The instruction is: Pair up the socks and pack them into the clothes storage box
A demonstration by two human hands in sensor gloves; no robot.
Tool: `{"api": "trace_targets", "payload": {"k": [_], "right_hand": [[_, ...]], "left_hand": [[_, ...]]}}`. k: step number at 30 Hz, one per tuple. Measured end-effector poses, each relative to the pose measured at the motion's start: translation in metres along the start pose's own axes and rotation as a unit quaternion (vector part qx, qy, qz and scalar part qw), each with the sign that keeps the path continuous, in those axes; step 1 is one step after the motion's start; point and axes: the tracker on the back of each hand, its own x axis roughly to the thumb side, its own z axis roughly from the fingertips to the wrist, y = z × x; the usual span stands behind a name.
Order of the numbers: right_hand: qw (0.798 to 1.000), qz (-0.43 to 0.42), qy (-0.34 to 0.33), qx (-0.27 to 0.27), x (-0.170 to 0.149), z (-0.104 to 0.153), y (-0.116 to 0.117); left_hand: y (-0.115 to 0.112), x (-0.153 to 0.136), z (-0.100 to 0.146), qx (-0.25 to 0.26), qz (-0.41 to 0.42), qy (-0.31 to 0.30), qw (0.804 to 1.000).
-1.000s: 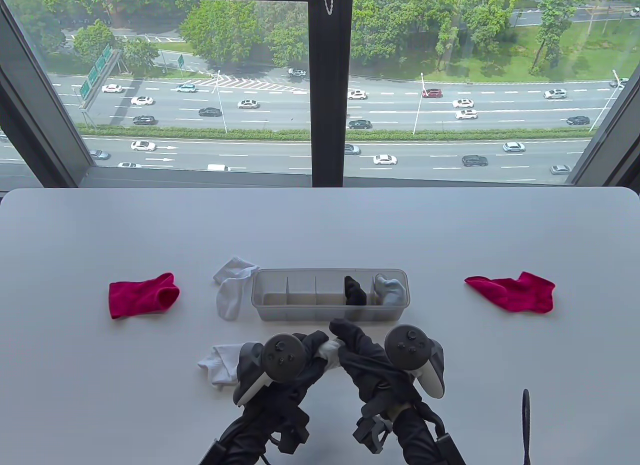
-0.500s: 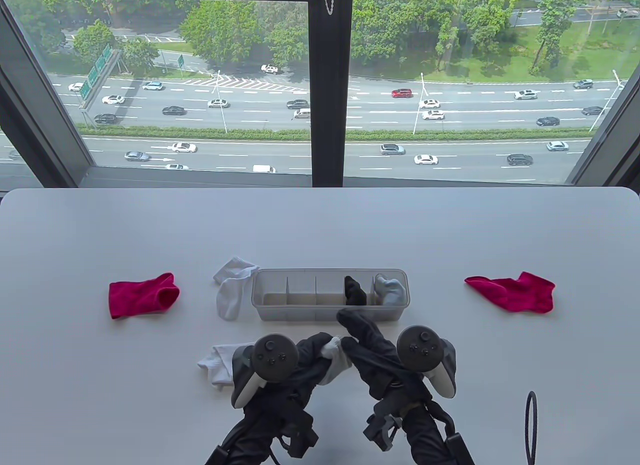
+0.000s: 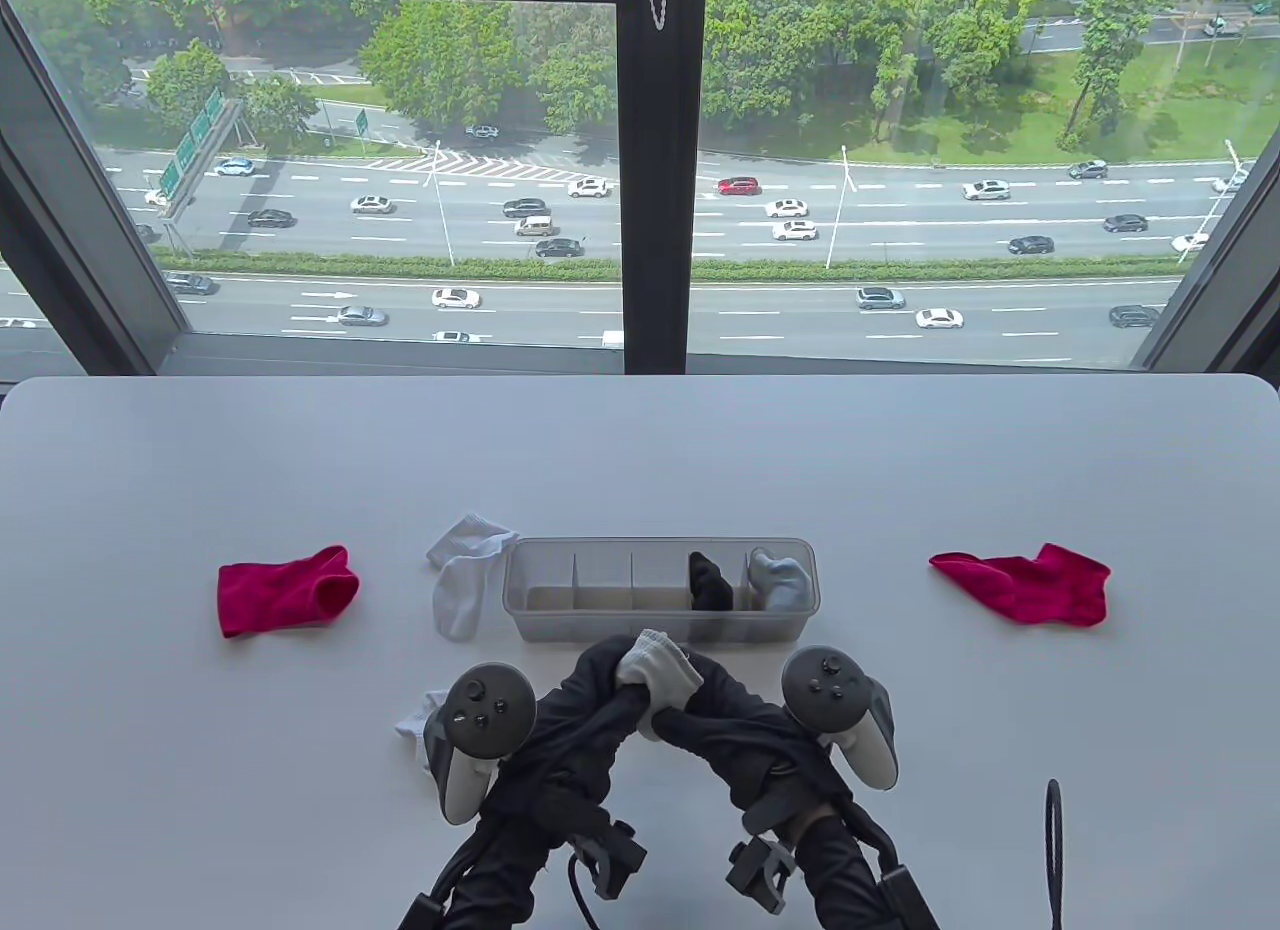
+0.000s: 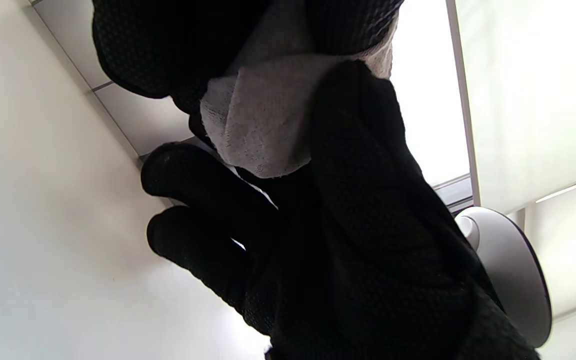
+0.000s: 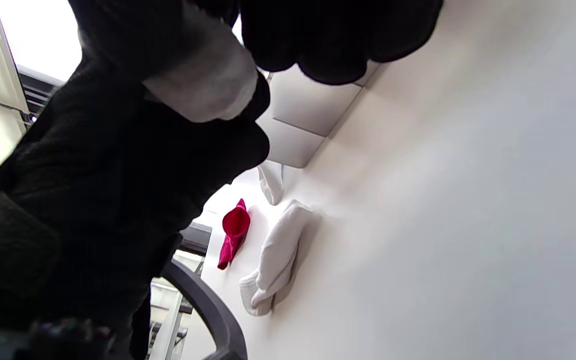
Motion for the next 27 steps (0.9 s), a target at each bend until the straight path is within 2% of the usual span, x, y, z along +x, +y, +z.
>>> {"api": "trace_targets", "payload": {"k": [1,5,6,8,9,11,14,18,20,21,22,23,25,26,27], "right_hand": [[1.0,-0.003,-0.001,-0.01,0.002,0.0,-0.001],[0.999,-0.038,-0.008,-0.02,0.0,0.003,-0.008],[0.999,-0.033,0.0,-0.04,-0.001,0.003,-0.01],[0.999,-0.005,-0.005,-0.041,-0.002,0.002,-0.017],[0.999,-0.006,-0.009,-0.041,-0.002,0.003,-0.021],[0.998,-0.01,-0.006,-0.062,-0.002,0.006,-0.022],[0.995,0.068,-0.027,-0.071,0.008,0.008,-0.022],[0.998,0.036,-0.036,-0.026,0.015,0.005,-0.003],[0.999,0.025,-0.017,0.015,0.007,0.002,0.003],[0.999,0.039,-0.01,0.013,0.003,0.003,0.003],[0.999,0.05,-0.013,-0.004,0.003,0.004,0.002],[0.998,0.053,-0.012,-0.024,0.005,0.004,0.0],[0.998,0.054,-0.011,-0.031,0.004,0.004,-0.006],[0.998,0.047,-0.003,-0.041,0.002,0.003,-0.01],[0.999,0.042,-0.003,-0.034,0.001,0.003,-0.012]], "left_hand": [[0.002,-0.001,0.0,0.011,0.004,-0.001,1.0],[0.005,-0.003,-0.001,-0.045,0.045,-0.024,0.998],[0.003,-0.002,-0.002,-0.077,0.054,-0.038,0.995],[0.001,0.001,-0.003,-0.124,0.062,-0.048,0.989],[0.0,0.0,-0.004,-0.146,0.065,-0.038,0.986],[0.001,-0.003,-0.004,-0.144,0.06,-0.001,0.988],[0.002,-0.003,-0.002,-0.159,0.045,0.02,0.986],[0.004,0.0,0.001,-0.015,0.045,0.024,0.999],[0.01,0.0,0.005,0.025,0.06,0.018,0.998],[0.012,-0.001,0.005,0.041,0.089,0.017,0.995],[0.013,-0.003,0.004,0.035,0.094,0.02,0.995],[0.014,-0.004,0.004,0.005,0.096,0.024,0.995],[0.014,-0.005,0.001,-0.04,0.092,0.022,0.995],[0.012,-0.005,-0.001,-0.091,0.082,0.02,0.992],[0.01,-0.004,-0.002,-0.115,0.072,0.024,0.99]]}}
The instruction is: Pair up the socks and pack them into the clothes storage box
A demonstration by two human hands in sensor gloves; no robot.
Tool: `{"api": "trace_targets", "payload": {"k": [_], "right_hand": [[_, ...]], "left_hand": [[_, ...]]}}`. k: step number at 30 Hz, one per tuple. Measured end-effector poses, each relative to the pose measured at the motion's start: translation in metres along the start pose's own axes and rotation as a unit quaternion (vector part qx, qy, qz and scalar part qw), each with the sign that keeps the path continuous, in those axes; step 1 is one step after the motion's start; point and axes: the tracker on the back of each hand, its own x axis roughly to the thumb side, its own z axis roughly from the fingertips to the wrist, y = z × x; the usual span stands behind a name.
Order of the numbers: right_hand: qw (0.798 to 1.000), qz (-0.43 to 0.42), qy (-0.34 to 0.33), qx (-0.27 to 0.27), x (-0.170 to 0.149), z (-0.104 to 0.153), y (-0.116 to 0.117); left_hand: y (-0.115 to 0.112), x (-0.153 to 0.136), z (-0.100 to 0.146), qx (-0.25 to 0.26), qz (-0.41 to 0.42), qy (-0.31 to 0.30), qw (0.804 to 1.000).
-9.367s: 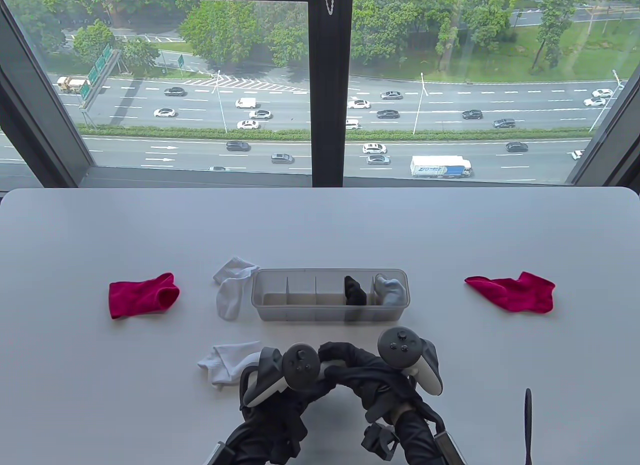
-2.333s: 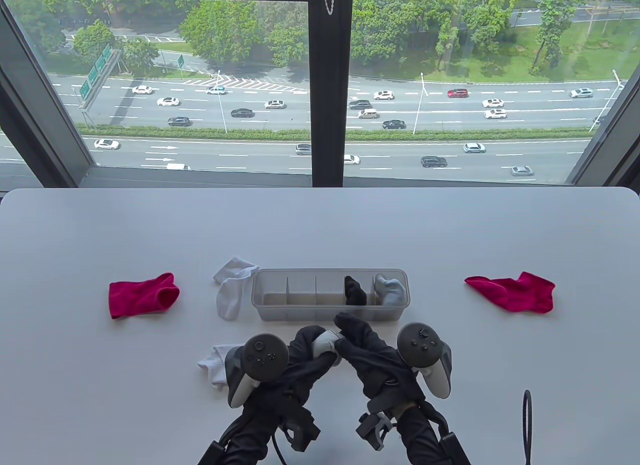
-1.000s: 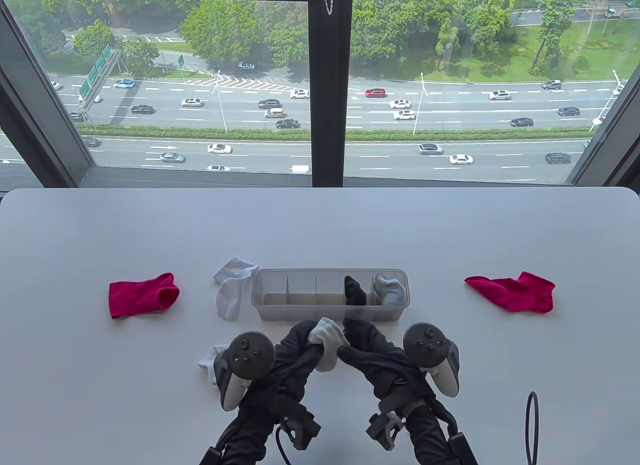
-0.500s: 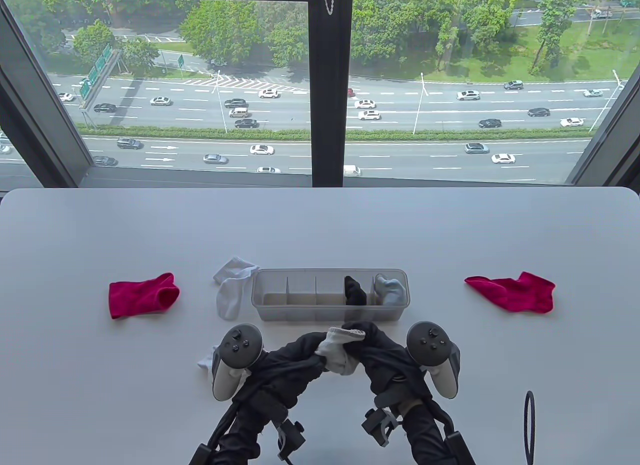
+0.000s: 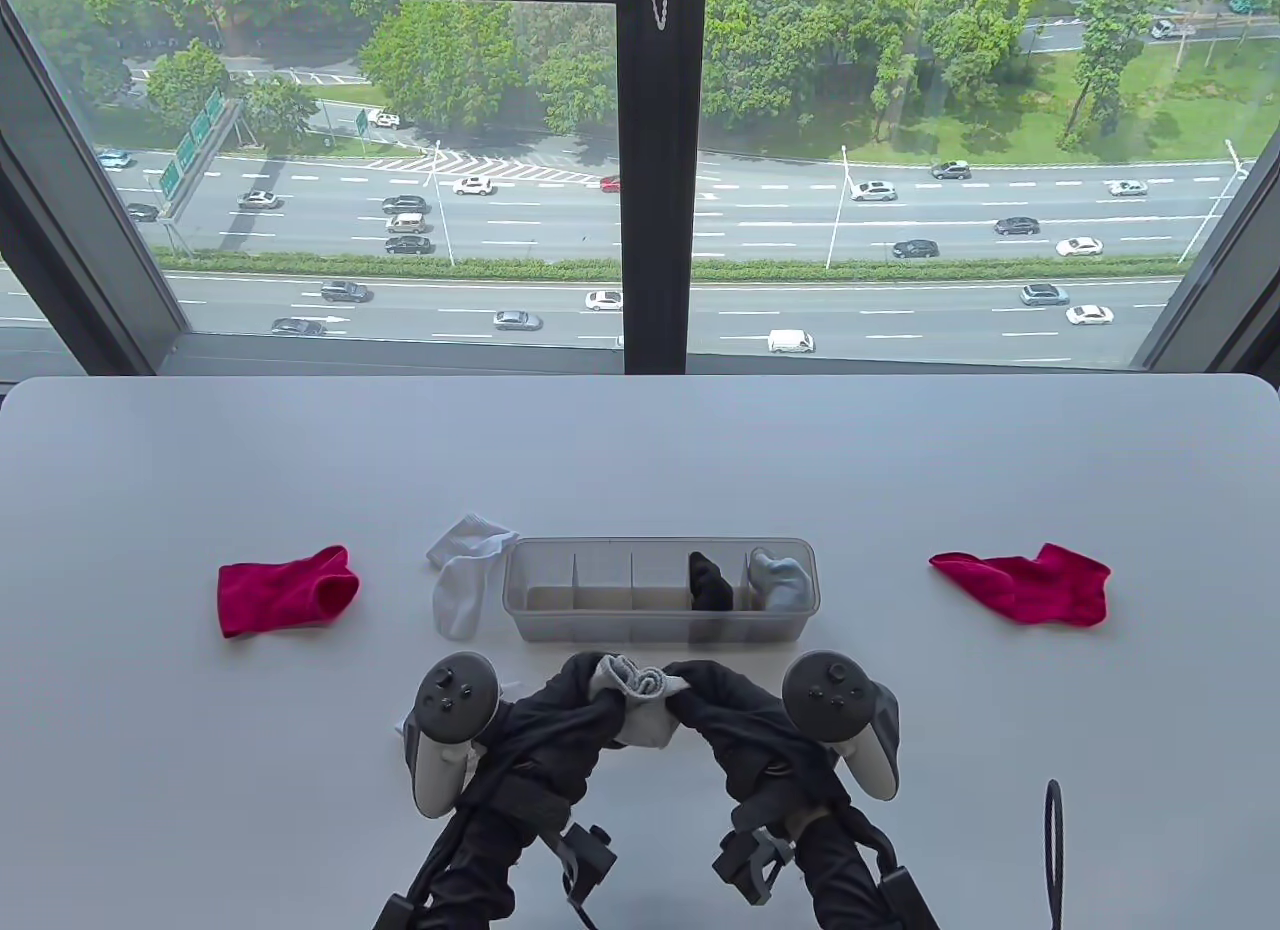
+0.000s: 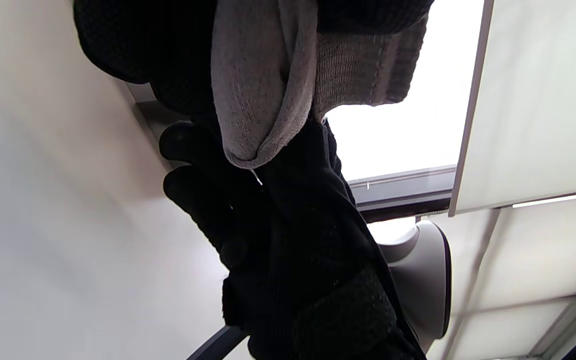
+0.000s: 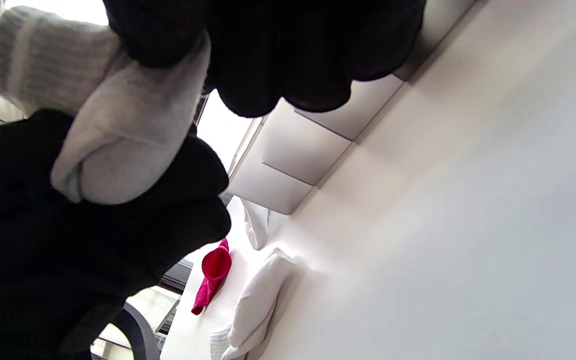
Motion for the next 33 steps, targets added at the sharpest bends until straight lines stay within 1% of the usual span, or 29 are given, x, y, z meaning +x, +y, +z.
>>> {"api": "trace_targets", "payload": {"k": [1,2,3,4,6,7,8,9,10,11,12,15,16,17,18,20,21,22,23,24,25,27,28,29,31,33], "right_hand": [[1.0,0.002,0.0,0.007,0.0,0.0,-0.001],[1.0,0.02,0.0,-0.014,0.001,0.003,-0.003],[0.999,0.027,-0.001,-0.024,0.001,0.003,-0.004],[0.999,0.023,-0.006,-0.026,0.002,0.004,-0.006],[1.0,-0.012,-0.014,-0.01,0.002,0.004,-0.004],[0.999,-0.032,-0.014,0.013,0.001,0.003,0.0],[0.998,-0.039,-0.013,0.047,-0.001,0.002,0.006],[0.995,-0.037,-0.007,0.093,-0.003,0.0,0.013],[0.996,-0.02,0.002,0.089,-0.004,0.0,0.017],[0.999,-0.003,0.011,0.054,-0.004,0.0,0.017],[1.0,0.001,0.009,0.023,-0.002,0.001,0.015],[0.999,-0.027,-0.004,-0.043,0.008,0.005,-0.001],[0.997,-0.021,-0.005,-0.07,0.013,0.007,-0.008],[0.995,-0.002,0.0,-0.105,0.02,0.008,-0.015],[0.989,0.026,0.009,-0.143,0.025,0.009,-0.021],[0.974,0.086,0.041,-0.207,0.037,0.006,-0.031],[0.962,0.145,0.065,-0.223,0.046,0.0,-0.035],[0.953,0.183,0.076,-0.228,0.052,-0.004,-0.038],[0.935,0.241,0.092,-0.243,0.064,-0.012,-0.039],[0.922,0.275,0.1,-0.255,0.07,-0.019,-0.038],[0.906,0.315,0.109,-0.261,0.078,-0.028,-0.035],[0.879,0.375,0.127,-0.266,0.089,-0.045,-0.026],[0.866,0.404,0.138,-0.26,0.091,-0.056,-0.018],[0.859,0.419,0.141,-0.259,0.092,-0.061,-0.014],[0.832,0.471,0.146,-0.252,0.091,-0.082,0.005],[0.82,0.493,0.15,-0.248,0.089,-0.093,0.016]], "left_hand": [[-0.002,0.0,-0.001,0.003,-0.014,0.009,1.0],[-0.003,0.0,-0.001,0.019,-0.025,0.012,0.999],[-0.003,0.0,0.0,0.027,-0.032,0.016,0.999],[-0.001,0.0,0.001,0.045,-0.046,0.023,0.998],[0.003,-0.001,0.004,0.094,-0.07,0.042,0.992],[0.005,-0.003,0.004,0.109,-0.082,0.05,0.989],[0.006,-0.005,0.005,0.107,-0.082,0.056,0.989],[0.006,-0.009,0.004,0.098,-0.062,0.049,0.992],[0.005,-0.012,0.003,0.088,-0.041,0.047,0.994],[0.005,-0.013,0.003,0.087,-0.028,0.058,0.994],[0.005,-0.014,0.005,0.101,-0.024,0.069,0.992],[0.007,-0.011,0.009,0.167,-0.043,0.058,0.983],[0.006,-0.006,0.009,0.176,-0.088,0.047,0.979],[0.006,-0.002,0.009,0.17,-0.15,0.037,0.973],[0.005,0.001,0.008,0.164,-0.2,0.044,0.965],[0.002,0.004,0.005,0.122,-0.334,0.09,0.93],[0.0,0.002,0.003,0.097,-0.397,0.123,0.905],[-0.001,0.0,0.001,0.08,-0.424,0.144,0.89],[-0.002,-0.004,-0.001,0.05,-0.455,0.182,0.87],[-0.002,-0.007,-0.002,0.039,-0.463,0.196,0.864],[-0.002,-0.01,-0.003,0.027,-0.463,0.207,0.862],[0.001,-0.014,-0.003,0.024,-0.45,0.214,0.867],[0.003,-0.015,-0.002,0.026,-0.446,0.22,0.867],[0.004,-0.015,-0.001,0.028,-0.445,0.221,0.867],[0.006,-0.016,0.0,0.028,-0.437,0.221,0.871],[0.006,-0.016,0.0,0.029,-0.437,0.221,0.871]]}}
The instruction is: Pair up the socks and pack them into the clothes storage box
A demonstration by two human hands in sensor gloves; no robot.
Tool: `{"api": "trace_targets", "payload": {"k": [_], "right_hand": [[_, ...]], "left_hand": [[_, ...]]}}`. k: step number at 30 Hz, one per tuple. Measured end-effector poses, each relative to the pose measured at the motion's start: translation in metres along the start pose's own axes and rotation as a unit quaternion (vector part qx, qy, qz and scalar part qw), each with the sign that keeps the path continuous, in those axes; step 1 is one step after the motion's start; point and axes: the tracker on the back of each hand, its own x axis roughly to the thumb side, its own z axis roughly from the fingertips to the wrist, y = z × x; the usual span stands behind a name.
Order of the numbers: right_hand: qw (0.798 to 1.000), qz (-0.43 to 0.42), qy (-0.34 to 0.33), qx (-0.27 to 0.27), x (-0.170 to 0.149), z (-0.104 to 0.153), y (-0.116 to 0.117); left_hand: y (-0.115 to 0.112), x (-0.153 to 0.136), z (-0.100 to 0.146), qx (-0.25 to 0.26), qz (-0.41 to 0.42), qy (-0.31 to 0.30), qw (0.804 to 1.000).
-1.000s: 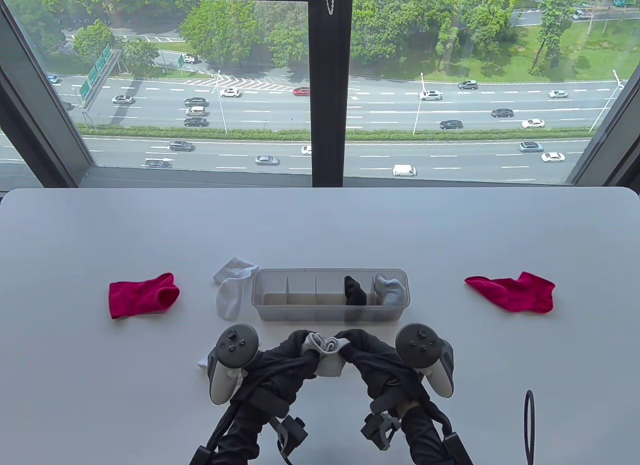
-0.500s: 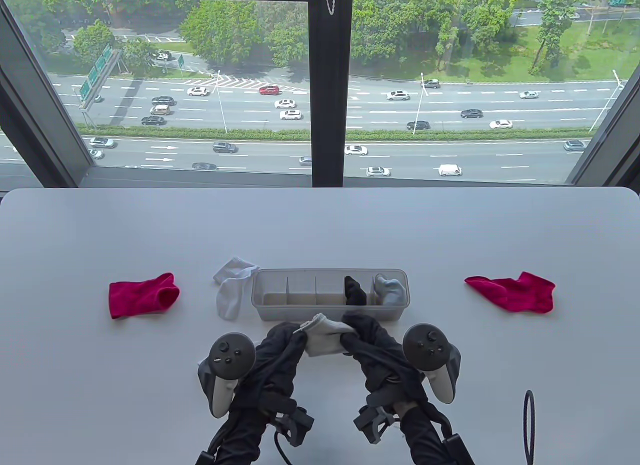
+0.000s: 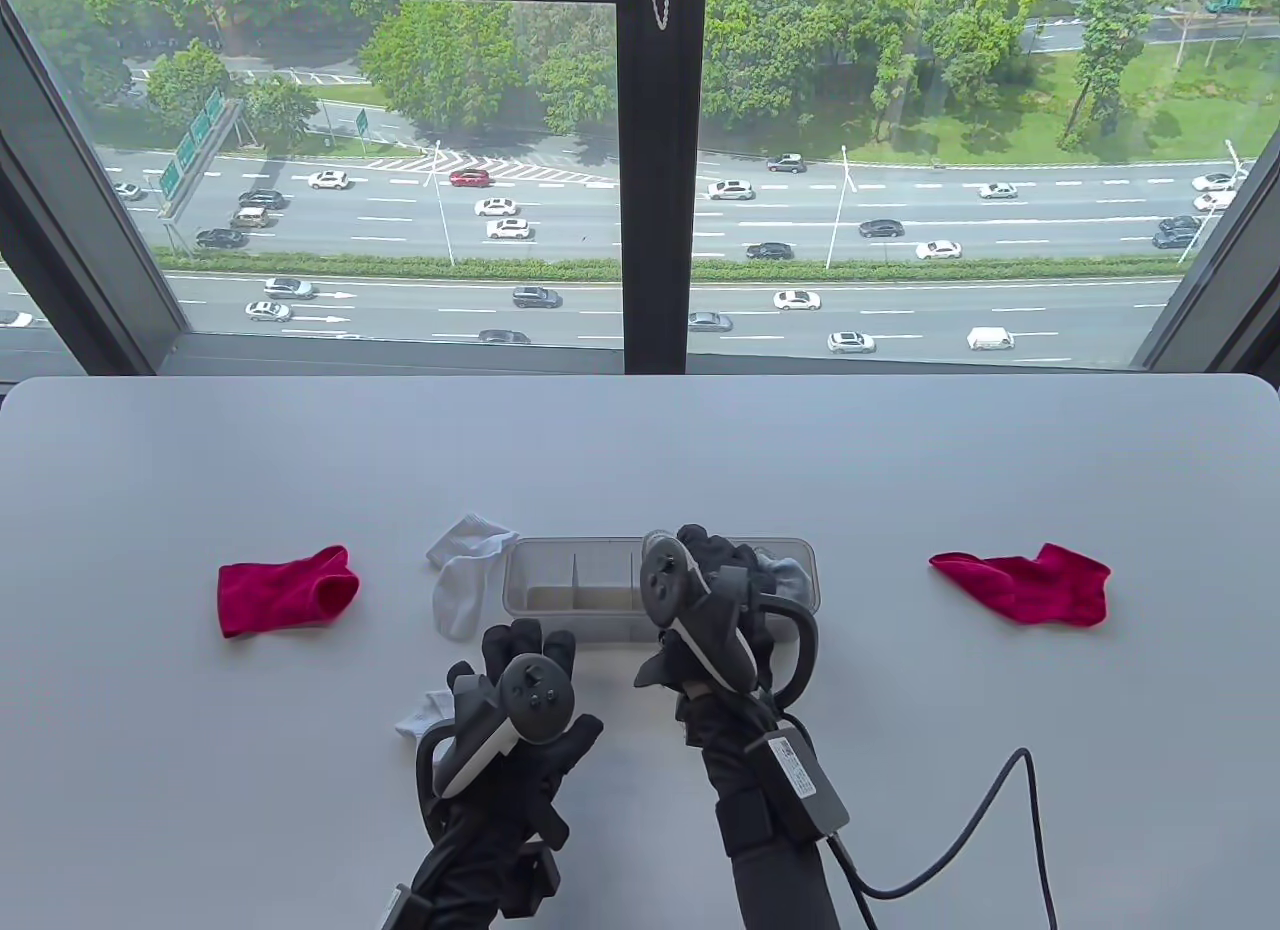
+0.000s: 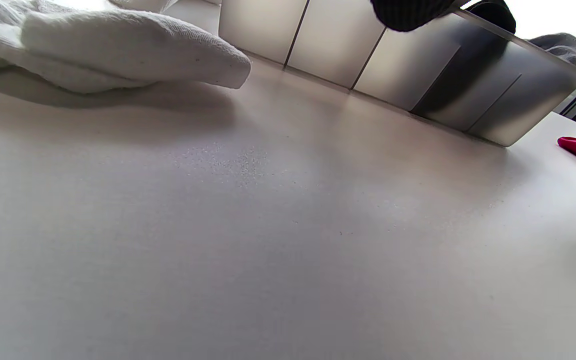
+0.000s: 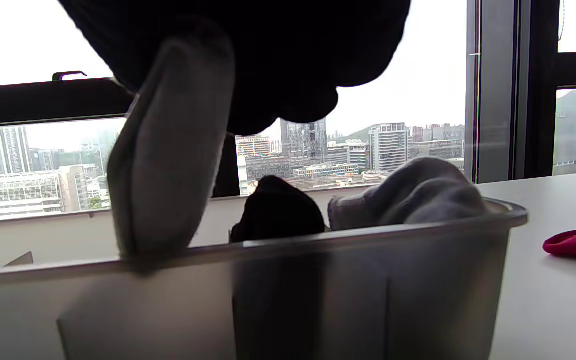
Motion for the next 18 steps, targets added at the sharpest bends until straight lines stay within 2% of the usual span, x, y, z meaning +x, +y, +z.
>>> {"api": "trace_targets", "payload": {"k": [5,8,11,14,18], "right_hand": [[0.997,0.066,-0.001,0.043,0.023,-0.009,0.03],[0.99,0.058,-0.009,0.126,0.023,-0.012,0.039],[0.995,-0.031,-0.035,0.087,0.01,-0.006,0.024],[0.989,-0.082,-0.111,0.049,-0.012,0.006,-0.01],[0.979,-0.078,-0.184,0.032,-0.045,0.028,-0.038]], "left_hand": [[0.001,0.0,0.0,-0.006,-0.001,0.003,1.0],[0.005,-0.001,0.001,-0.006,0.003,0.006,1.0],[0.011,-0.001,0.003,-0.002,0.017,-0.001,1.0],[0.017,-0.005,0.004,0.007,0.019,-0.005,1.0],[0.024,-0.011,0.007,0.015,0.029,-0.006,0.999]]}}
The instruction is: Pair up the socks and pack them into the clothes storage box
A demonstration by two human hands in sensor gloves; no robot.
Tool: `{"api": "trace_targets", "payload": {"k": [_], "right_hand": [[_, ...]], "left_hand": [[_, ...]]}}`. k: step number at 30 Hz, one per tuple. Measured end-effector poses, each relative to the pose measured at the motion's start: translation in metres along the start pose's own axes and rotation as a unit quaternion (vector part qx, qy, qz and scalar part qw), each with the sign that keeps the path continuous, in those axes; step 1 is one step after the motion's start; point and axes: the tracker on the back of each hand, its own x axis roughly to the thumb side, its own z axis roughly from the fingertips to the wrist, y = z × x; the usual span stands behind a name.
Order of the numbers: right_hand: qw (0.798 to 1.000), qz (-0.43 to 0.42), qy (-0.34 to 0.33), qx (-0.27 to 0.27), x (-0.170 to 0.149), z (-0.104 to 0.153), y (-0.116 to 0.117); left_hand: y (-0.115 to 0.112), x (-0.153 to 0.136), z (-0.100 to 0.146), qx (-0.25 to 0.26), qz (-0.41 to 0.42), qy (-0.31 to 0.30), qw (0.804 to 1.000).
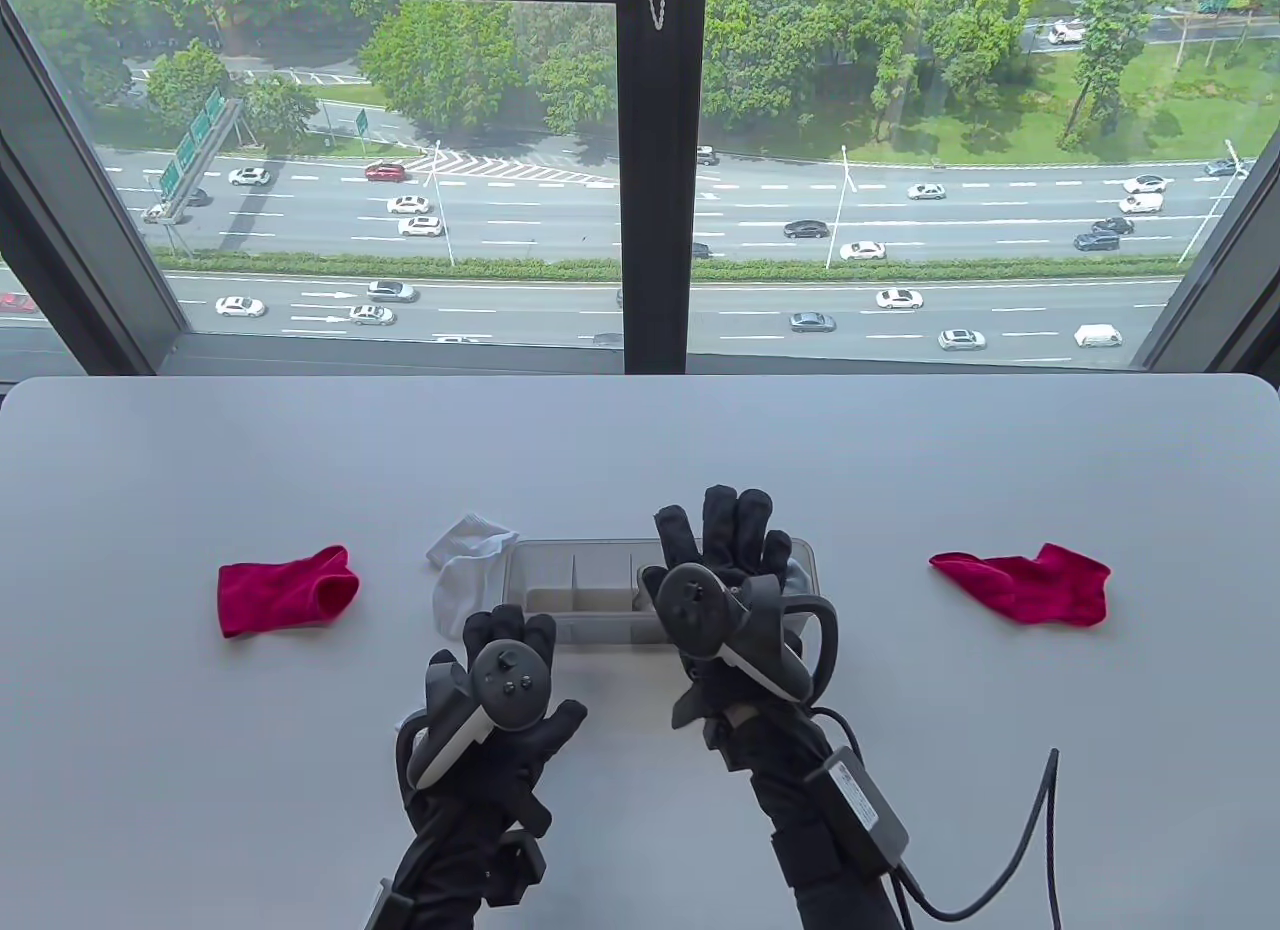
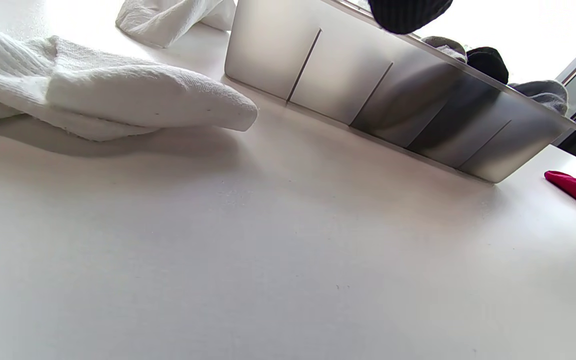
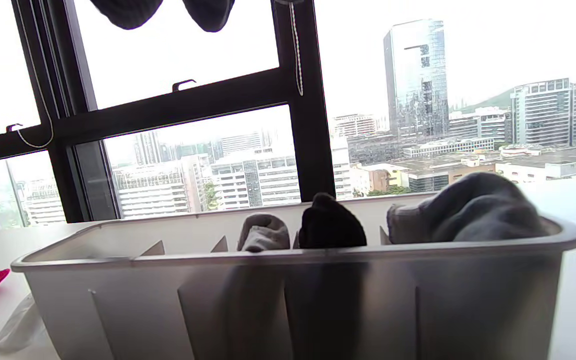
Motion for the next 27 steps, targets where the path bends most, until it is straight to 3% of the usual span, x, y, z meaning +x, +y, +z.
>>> {"api": "trace_targets", "payload": {"k": [2,5,9,11,12,15,18,19,22,25,27], "right_hand": [[1.0,0.012,-0.016,-0.006,-0.014,0.018,-0.006],[0.999,0.035,-0.007,-0.02,-0.042,0.042,0.004],[0.999,0.018,0.028,-0.003,-0.081,0.066,0.049],[0.996,0.014,0.05,0.07,-0.092,0.066,0.06],[0.996,0.008,0.052,0.068,-0.094,0.066,0.062],[0.996,-0.021,0.056,0.06,-0.089,0.063,0.063],[0.997,-0.008,0.045,0.063,-0.082,0.062,0.063],[0.997,-0.006,0.043,0.064,-0.08,0.062,0.063],[0.997,-0.004,0.039,0.065,-0.078,0.061,0.062],[0.997,-0.019,0.037,0.061,-0.078,0.061,0.061],[0.998,-0.027,0.028,0.055,-0.072,0.061,0.059]], "left_hand": [[0.003,-0.002,0.002,0.005,0.003,0.002,1.0],[0.008,-0.005,0.004,0.014,0.004,0.006,1.0],[0.015,-0.01,0.007,0.021,-0.005,0.033,0.999],[0.015,-0.016,0.007,0.012,-0.003,0.048,0.999],[0.016,-0.019,0.006,0.003,-0.003,0.061,0.998],[0.009,-0.029,0.001,-0.066,-0.01,0.118,0.991],[-0.016,-0.044,-0.014,-0.167,-0.037,0.172,0.97],[-0.02,-0.047,-0.017,-0.175,-0.043,0.182,0.967],[-0.028,-0.053,-0.023,-0.136,-0.073,0.187,0.97],[-0.015,-0.043,-0.019,-0.022,-0.05,0.128,0.99],[-0.008,-0.033,-0.014,-0.007,-0.023,0.075,0.997]]}}
